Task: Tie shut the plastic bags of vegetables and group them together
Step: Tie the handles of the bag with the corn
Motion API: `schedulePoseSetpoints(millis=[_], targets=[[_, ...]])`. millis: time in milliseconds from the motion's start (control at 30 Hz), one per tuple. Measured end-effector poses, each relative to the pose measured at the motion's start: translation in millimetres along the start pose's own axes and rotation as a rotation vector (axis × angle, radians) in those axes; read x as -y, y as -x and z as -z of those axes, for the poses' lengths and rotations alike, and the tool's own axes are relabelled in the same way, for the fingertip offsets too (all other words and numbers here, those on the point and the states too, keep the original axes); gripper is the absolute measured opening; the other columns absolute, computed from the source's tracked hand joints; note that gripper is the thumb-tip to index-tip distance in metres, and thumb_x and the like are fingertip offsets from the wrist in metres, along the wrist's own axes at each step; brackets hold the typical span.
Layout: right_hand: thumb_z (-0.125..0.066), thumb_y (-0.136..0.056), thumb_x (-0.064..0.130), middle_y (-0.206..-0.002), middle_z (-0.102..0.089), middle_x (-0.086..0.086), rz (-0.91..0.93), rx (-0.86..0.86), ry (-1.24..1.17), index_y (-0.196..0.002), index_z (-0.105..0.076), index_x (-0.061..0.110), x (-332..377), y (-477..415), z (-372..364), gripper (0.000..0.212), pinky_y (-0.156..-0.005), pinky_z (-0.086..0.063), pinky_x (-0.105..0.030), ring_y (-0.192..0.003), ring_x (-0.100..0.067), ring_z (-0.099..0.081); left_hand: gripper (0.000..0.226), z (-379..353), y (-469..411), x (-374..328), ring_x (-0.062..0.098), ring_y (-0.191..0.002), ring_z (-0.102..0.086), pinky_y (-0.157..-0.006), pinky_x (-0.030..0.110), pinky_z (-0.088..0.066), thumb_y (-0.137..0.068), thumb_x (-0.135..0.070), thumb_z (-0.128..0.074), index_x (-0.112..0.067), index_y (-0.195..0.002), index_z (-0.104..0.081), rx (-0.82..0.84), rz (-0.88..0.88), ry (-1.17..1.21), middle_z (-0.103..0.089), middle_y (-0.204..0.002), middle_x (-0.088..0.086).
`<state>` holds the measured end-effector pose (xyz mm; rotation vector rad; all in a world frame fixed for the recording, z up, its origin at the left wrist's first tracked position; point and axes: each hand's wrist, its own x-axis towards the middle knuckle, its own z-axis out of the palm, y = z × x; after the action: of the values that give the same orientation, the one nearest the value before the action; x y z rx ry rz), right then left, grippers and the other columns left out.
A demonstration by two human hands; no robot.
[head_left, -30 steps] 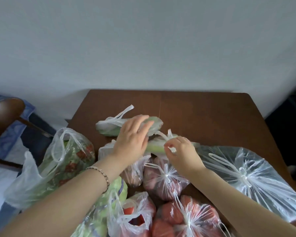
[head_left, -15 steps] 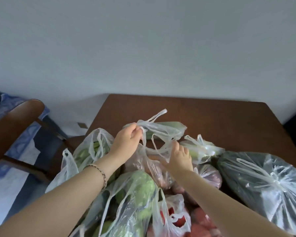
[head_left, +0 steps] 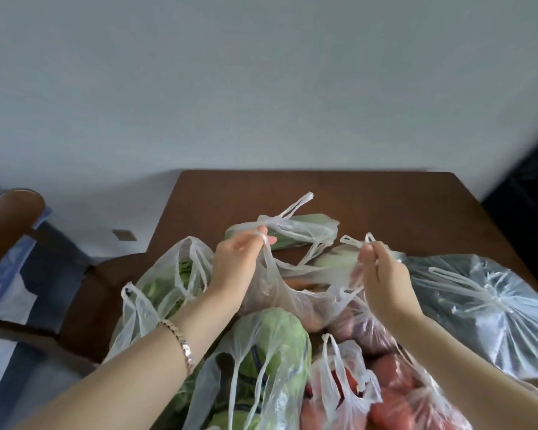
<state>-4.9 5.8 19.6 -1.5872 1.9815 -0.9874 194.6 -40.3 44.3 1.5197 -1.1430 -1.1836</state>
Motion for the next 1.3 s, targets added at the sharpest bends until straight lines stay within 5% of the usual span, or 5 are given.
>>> schedulePoseSetpoints(millis=[133, 267, 533, 933, 1300], targets=[[-0.023, -0.097, 0.039, -0.062, -0.059, -0.005, -0.074, 0.157, 0.326, -0.083, -0.049, 0.013, -9.0, -5.3, 14.3, 0.039, -0.056, -0.043, -0.031, -0.061, -0.026, -0.059, 0.029, -4.4, 9.7, -6.0, 0.000, -0.104, -0.054, -0.100, 0.023, -0.037, -0.093, -0.022, -0.047, -0.034, -0.078, -0.070, 0.188, 0.013, 0.100, -0.065, -0.099, -0.019], [-0.026, -0.097, 0.042, -0.051, -0.046, 0.001, -0.074, 0.208, 0.467, -0.058, -0.037, 0.017, -0.1, -16.2, 25.4, 0.048, -0.050, -0.032, -0.029, -0.054, -0.021, -0.050, 0.018, -8.3, 11.8, -15.8, -0.014, -0.091, -0.057, -0.089, 0.014, -0.040, -0.089, -0.016, -0.055, -0.025, -0.087, -0.070, 0.231, -0.066, 0.036, -0.066, -0.100, -0.014], [-0.049, -0.093, 0.026, -0.107, -0.063, 0.010, -0.006, 0.412, -0.321, -0.092, -0.062, 0.004, 14.3, -8.4, 29.9, 0.026, -0.088, -0.041, -0.018, -0.098, -0.002, -0.057, 0.018, -30.5, 30.3, 6.6, -0.001, -0.073, -0.063, -0.072, 0.008, -0.044, -0.094, -0.014, -0.050, -0.026, -0.104, -0.058, 0.233, -0.153, -0.108, -0.065, -0.079, -0.006], [-0.057, -0.087, 0.004, -0.054, -0.050, -0.001, -0.444, 0.410, -0.685, -0.083, -0.072, 0.013, 5.6, -6.3, -31.7, 0.017, -0.041, -0.033, -0.011, -0.048, -0.010, -0.039, 0.015, -39.6, 36.8, 22.9, 0.011, -0.051, -0.064, -0.053, 0.020, -0.054, -0.078, 0.000, -0.068, 0.000, -0.092, -0.063, 0.255, 0.274, 0.266, -0.063, -0.063, 0.008], [-0.060, -0.087, 0.012, -0.041, -0.059, 0.010, -0.256, 0.474, -0.613, -0.073, -0.071, 0.001, 6.4, 1.2, -25.5, 0.021, -0.047, -0.038, -0.006, -0.041, 0.002, -0.049, 0.018, -42.1, 18.2, 30.9, 0.016, -0.056, -0.068, -0.061, 0.026, -0.059, -0.075, -0.011, -0.075, 0.000, -0.082, -0.062, 0.296, 0.401, 0.091, -0.071, -0.070, 0.014]])
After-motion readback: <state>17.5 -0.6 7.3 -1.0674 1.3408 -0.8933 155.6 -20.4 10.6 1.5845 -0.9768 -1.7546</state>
